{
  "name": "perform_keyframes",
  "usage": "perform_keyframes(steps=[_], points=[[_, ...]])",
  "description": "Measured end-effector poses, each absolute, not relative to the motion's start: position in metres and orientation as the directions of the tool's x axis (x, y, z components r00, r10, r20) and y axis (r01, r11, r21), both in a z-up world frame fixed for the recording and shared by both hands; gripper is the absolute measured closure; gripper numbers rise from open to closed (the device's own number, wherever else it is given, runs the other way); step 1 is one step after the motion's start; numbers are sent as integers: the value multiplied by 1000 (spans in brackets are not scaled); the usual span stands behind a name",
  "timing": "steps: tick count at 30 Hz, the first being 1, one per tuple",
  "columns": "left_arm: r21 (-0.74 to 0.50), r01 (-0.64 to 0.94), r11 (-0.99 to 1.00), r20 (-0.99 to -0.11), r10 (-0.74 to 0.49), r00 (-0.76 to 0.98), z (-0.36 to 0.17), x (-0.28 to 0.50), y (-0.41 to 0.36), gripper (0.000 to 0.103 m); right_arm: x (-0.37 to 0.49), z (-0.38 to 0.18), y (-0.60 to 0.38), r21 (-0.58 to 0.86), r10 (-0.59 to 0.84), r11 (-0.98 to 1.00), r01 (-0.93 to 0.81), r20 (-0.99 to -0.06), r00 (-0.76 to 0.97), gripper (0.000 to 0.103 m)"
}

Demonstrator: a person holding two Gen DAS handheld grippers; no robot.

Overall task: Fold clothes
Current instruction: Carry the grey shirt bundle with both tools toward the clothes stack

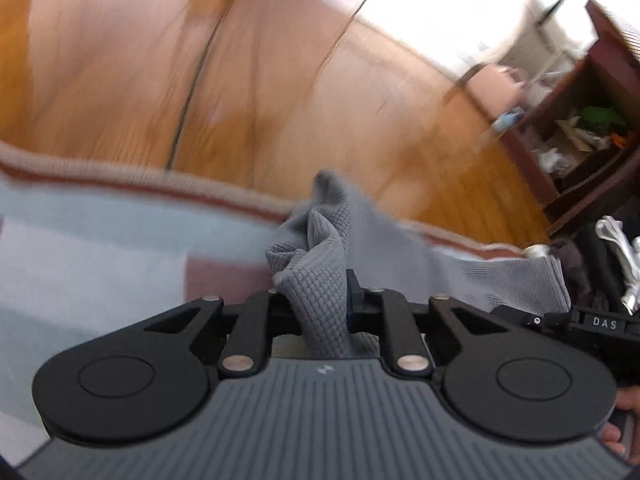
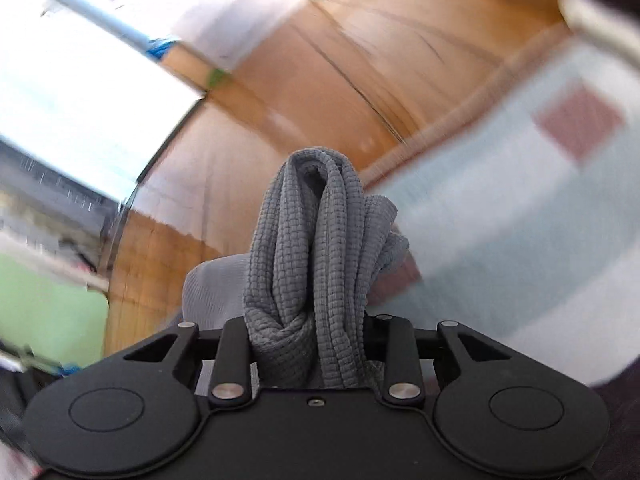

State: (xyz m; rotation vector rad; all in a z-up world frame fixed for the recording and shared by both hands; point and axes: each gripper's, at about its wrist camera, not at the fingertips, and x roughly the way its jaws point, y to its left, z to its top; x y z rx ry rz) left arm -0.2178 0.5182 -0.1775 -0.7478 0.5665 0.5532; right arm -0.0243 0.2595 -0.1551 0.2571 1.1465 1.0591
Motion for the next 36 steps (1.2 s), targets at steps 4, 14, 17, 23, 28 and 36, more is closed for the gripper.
perform_keyframes(steps=[4, 14, 17, 23, 28, 36], points=[[-387, -616, 686, -603, 317, 732, -140, -209, 498, 90, -26, -115, 260, 593, 814, 468, -655, -578, 58, 69], [-299, -481, 825, -532, 275, 801, -78, -192, 402, 90, -26, -56, 156, 465, 852, 428, -775, -494, 174, 70], [-291, -432, 854, -519, 238, 821, -64, -189, 368, 90, -35, -49, 105, 453, 852, 433, -779, -489, 188, 70], [-374, -412, 831, -445, 229, 866, -14, -188, 322, 90, -42, -8, 47, 548, 875, 395, -737, -469, 120, 70], [-350, -346, 870, -406, 192, 893, 36, -173, 285, 90, -49, 55, -6, 434, 902, 348, -831, -398, 170, 71], [-253, -301, 920, -366, 197, 909, 109, -99, 237, 91, 12, 145, -50, 340, 868, 427, -838, -412, 275, 71]])
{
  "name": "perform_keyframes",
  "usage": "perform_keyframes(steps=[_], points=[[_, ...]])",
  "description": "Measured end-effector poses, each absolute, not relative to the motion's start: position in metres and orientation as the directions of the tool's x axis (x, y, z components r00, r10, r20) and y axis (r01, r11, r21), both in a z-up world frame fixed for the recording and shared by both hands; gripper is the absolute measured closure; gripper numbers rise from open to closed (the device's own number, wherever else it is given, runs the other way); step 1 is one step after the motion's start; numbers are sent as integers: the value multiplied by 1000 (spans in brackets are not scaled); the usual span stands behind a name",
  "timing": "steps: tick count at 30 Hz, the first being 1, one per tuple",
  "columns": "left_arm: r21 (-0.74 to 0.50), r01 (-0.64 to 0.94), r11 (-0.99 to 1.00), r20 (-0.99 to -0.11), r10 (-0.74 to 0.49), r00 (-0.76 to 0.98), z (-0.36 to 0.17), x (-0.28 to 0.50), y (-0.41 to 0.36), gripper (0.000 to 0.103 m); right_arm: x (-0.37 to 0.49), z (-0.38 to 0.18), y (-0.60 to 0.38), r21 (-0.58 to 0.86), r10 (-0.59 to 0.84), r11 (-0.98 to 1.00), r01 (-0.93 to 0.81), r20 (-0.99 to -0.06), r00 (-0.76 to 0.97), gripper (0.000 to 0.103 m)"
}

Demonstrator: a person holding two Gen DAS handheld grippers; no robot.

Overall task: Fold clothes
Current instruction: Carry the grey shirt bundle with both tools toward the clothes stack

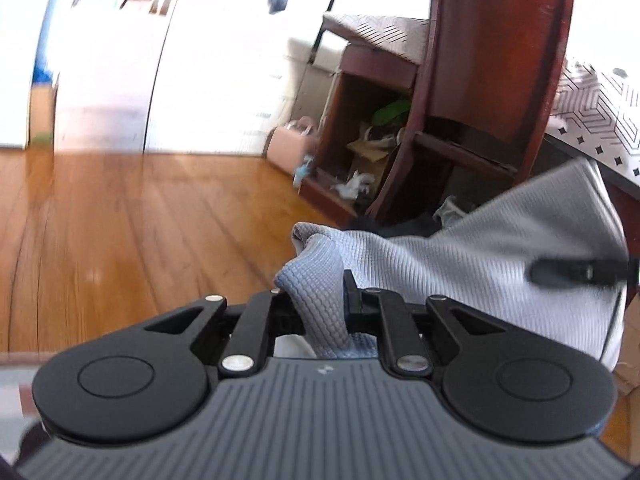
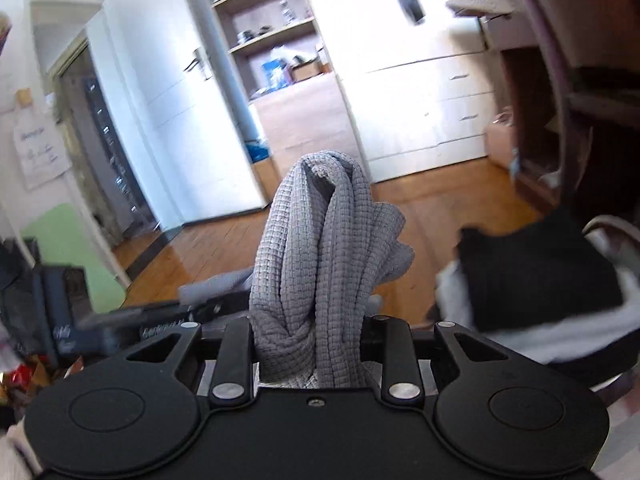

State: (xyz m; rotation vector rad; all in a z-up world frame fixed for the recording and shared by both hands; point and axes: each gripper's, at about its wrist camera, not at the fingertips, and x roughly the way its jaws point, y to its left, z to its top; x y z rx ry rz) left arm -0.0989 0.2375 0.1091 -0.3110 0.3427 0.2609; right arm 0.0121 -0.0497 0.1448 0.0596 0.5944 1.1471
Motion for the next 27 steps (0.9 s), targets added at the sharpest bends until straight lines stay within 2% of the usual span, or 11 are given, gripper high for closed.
perform_keyframes(steps=[7, 10, 17, 19, 21, 23, 25, 27], points=[[-73, -285, 956, -347, 243, 906, 145, -24, 205, 91, 102, 168, -73, 366, 873, 442, -819, -386, 299, 71], [-73, -283, 956, -358, 239, 903, 151, 12, 207, 91, 140, 172, -79, 371, 876, 441, -817, -375, 302, 71], [-145, -307, 941, -286, 257, 923, 127, 85, 198, 91, 244, 172, -82, 369, 868, 460, -808, -379, 320, 71], [-239, -318, 918, -319, 235, 918, 106, 107, 202, 91, 288, 158, -79, 406, 856, 474, -781, -420, 302, 70], [-316, -346, 883, -395, 209, 895, 75, 128, 206, 91, 335, 132, -73, 477, 846, 451, -754, -497, 191, 65], [-345, -395, 851, -454, 217, 864, 44, 143, 207, 91, 374, 87, -80, 567, 825, 523, -636, -526, 208, 60], [-333, -404, 852, -430, 244, 870, 31, 139, 203, 90, 401, 42, -93, 627, 797, 591, -508, -550, 249, 57], [-341, -383, 859, -396, 238, 887, 28, 132, 202, 90, 396, 15, -115, 702, 838, 545, -458, -463, 288, 52]])
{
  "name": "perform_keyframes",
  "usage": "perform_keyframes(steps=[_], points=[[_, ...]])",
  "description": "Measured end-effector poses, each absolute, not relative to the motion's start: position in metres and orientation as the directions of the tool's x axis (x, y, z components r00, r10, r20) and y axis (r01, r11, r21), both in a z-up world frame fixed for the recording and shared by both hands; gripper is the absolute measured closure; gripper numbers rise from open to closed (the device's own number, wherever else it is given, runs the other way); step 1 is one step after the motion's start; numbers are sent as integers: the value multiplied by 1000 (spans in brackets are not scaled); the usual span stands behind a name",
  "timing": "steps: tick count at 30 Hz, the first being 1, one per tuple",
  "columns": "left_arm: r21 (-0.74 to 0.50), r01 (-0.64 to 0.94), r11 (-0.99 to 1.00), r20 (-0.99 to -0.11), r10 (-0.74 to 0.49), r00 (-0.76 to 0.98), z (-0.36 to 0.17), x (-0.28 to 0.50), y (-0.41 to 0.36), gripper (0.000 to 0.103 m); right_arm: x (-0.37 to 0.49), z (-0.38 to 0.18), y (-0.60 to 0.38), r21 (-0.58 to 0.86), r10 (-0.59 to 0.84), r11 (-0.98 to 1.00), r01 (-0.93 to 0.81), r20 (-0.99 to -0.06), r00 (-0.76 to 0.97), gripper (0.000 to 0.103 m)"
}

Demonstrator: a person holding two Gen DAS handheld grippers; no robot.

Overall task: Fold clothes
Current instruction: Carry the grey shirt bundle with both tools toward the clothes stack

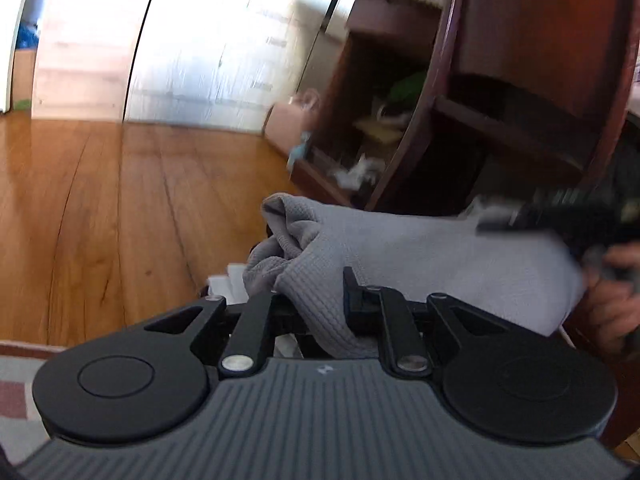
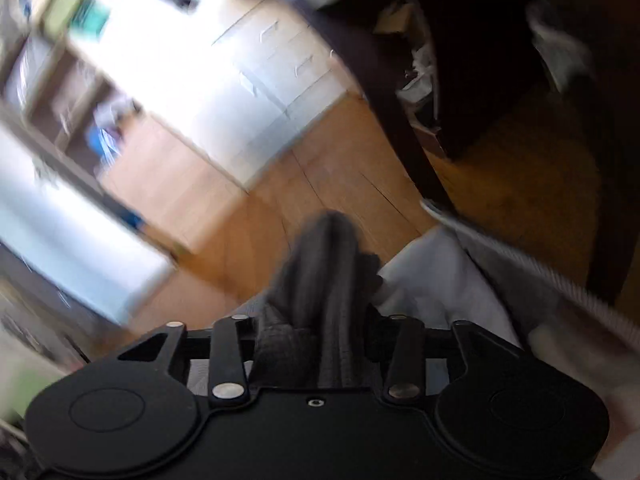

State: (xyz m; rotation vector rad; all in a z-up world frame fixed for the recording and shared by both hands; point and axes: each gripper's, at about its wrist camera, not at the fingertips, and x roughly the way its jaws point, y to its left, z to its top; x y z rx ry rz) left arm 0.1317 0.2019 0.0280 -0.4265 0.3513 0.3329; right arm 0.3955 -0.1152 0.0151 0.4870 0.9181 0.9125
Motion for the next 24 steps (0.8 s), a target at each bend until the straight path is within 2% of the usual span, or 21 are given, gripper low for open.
perform_keyframes(steps=[1, 3, 6, 7, 8, 11, 13, 16, 18, 21, 22, 24], points=[[-347, -373, 861, -395, 227, 890, 29, 129, 202, 89, 388, 5, -128, 737, 857, 513, -441, -407, 316, 50], [-360, -354, 863, -397, 201, 895, 32, 125, 203, 85, 361, 7, -148, 694, 823, 554, -461, -373, 428, 47], [-379, -325, 866, -401, 163, 901, 36, 119, 205, 83, 308, 22, -184, 608, 696, 669, -428, -309, 648, 30], [-385, -316, 867, -402, 150, 903, 38, 117, 205, 82, 297, 24, -194, 625, 691, 664, -410, -305, 656, 23], [-392, -306, 868, -403, 137, 905, 39, 115, 206, 81, 287, 26, -204, 642, 686, 659, -392, -301, 662, 22], [-474, -314, 823, -401, 116, 909, 39, 108, 224, 68, 271, 23, -221, 711, 710, 630, -314, -362, 605, 21], [-561, -315, 766, -383, 98, 918, 35, 99, 240, 58, 274, 15, -221, 793, 780, 547, -269, -365, 508, 20], [-687, -288, 667, -333, 63, 941, 29, 85, 265, 56, 285, -1, -209, 917, 881, 367, -155, -289, 375, 20], [-712, -281, 644, -327, 51, 944, 25, 85, 276, 49, 292, -4, -198, 917, 871, 381, -116, -314, 378, 15], [-655, -277, 703, -379, 10, 925, 23, 101, 277, 46, 302, 1, -175, 835, 790, 531, -143, -427, 440, 15], [-650, -253, 716, -384, -22, 923, 22, 109, 276, 42, 305, 7, -167, 788, 761, 583, -197, -445, 473, 18], [-646, -202, 736, -391, -91, 916, 19, 125, 274, 42, 304, 22, -149, 680, 735, 648, -343, -439, 517, 46]])
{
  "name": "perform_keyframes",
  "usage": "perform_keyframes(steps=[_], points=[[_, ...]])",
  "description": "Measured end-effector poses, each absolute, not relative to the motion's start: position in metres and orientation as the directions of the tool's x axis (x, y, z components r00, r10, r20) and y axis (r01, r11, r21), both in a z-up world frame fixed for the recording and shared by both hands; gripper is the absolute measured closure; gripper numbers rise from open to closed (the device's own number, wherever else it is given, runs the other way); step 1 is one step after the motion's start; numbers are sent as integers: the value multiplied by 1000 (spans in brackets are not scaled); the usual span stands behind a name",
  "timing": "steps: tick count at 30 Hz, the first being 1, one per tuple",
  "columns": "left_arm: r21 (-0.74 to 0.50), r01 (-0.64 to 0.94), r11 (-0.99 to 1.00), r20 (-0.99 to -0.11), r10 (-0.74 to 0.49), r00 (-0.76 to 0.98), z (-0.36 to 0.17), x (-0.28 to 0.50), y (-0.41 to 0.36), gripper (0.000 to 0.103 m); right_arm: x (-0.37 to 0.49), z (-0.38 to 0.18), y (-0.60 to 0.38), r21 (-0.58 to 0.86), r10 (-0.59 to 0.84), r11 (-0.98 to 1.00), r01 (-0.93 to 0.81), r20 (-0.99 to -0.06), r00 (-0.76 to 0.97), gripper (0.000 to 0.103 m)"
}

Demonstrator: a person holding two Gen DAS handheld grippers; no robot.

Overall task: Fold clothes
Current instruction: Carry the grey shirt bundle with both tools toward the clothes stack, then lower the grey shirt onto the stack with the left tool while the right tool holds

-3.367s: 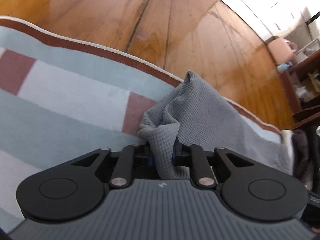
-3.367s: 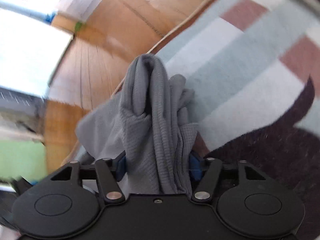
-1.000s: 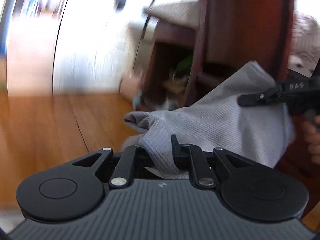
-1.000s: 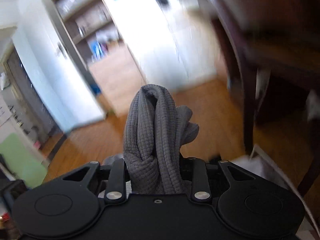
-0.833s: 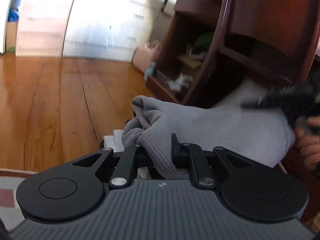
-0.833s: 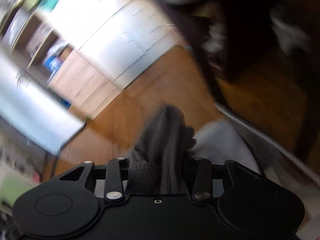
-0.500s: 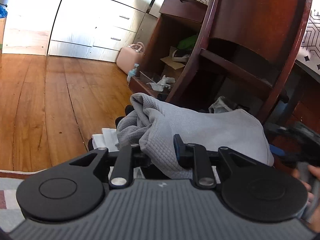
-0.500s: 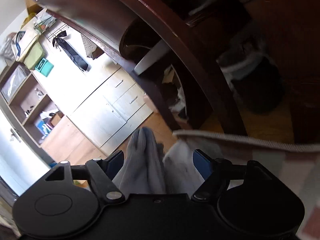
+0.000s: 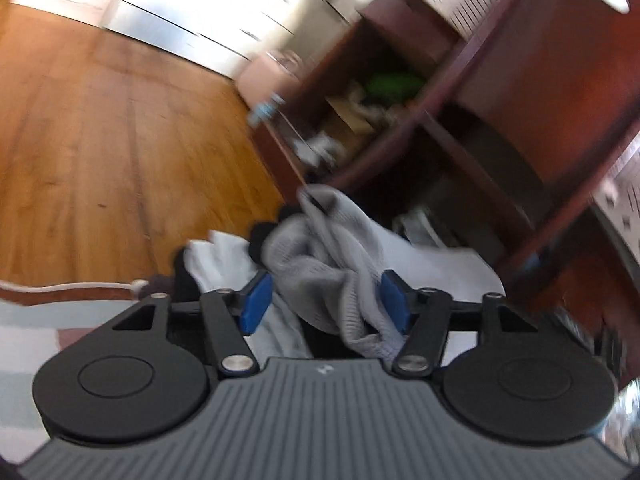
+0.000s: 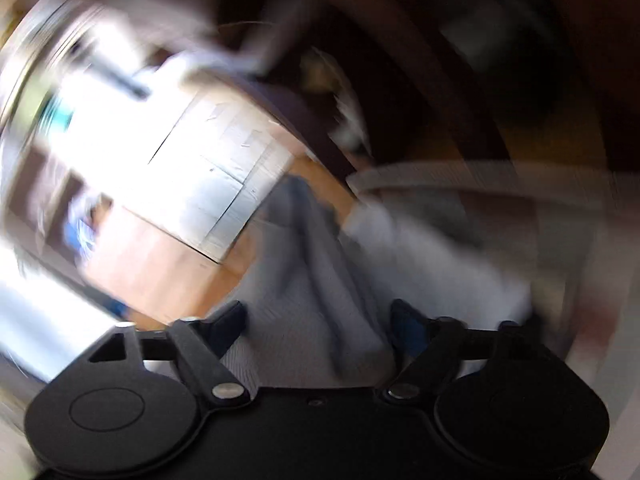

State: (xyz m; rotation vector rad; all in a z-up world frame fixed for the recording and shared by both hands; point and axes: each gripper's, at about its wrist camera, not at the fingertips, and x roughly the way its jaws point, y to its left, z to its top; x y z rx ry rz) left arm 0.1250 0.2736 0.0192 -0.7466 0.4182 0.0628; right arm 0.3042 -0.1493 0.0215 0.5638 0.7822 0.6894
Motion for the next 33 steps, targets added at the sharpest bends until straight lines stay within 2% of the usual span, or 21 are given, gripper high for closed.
perform_keyframes(steps=[2, 3, 4, 6, 7, 9, 11, 13, 14, 15, 16, 21, 24, 26, 29, 33], points=[[-625, -167, 763, -399, -128, 908, 20, 135, 267, 51, 305, 32, -134, 626, 743, 652, -427, -417, 523, 65], [-595, -167, 786, -402, -111, 909, 26, 135, 263, 78, 306, 40, -128, 603, 752, 647, -466, -404, 521, 67], [-560, -171, 811, -404, -87, 911, 33, 135, 258, 85, 307, 48, -121, 578, 761, 640, -505, -390, 518, 70], [-525, -170, 834, -390, -58, 919, 48, 131, 251, 86, 310, 73, -107, 510, 794, 607, -609, -347, 500, 74], [-544, -168, 822, -388, -69, 919, 53, 130, 248, 86, 315, 84, -103, 498, 822, 569, -654, -322, 469, 74], [-587, -166, 793, -390, -97, 916, 61, 129, 241, 85, 329, 100, -99, 453, 820, 572, -684, -332, 465, 75], [-601, -197, 774, -415, -92, 905, 62, 130, 232, 80, 352, 96, -97, 394, 748, 658, -642, -444, 494, 71], [-574, -273, 772, -475, -43, 879, 53, 133, 222, 73, 373, 72, -100, 383, 692, 709, -593, -541, 478, 63], [-548, -294, 783, -478, -4, 879, 51, 131, 218, 69, 378, 56, -99, 350, 653, 739, -576, -583, 483, 62], [-519, -313, 795, -474, 37, 880, 49, 129, 214, 59, 376, 45, -101, 321, 624, 761, -563, -599, 502, 62], [-490, -332, 806, -469, 78, 880, 47, 126, 210, 54, 373, 35, -104, 295, 596, 782, -549, -612, 521, 51], [-454, -318, 832, -425, 111, 899, 66, 113, 215, 53, 343, 31, -165, 599, 653, 729, -333, -459, 603, 41], [-413, -281, 867, -365, 126, 923, 85, 108, 221, 46, 325, 25, -187, 728, 708, 641, -242, -439, 553, 21], [-410, -199, 890, -350, 48, 935, 92, 111, 222, 43, 318, 14, -195, 819, 785, 541, -192, -410, 464, 18], [-408, -122, 905, -395, -54, 917, 86, 136, 225, 42, 324, -2, -192, 916, 876, 385, -112, -325, 356, 15], [-422, -117, 899, -478, -111, 871, 68, 164, 233, 42, 342, -10, -164, 858, 821, 508, -73, -457, 342, 12]])
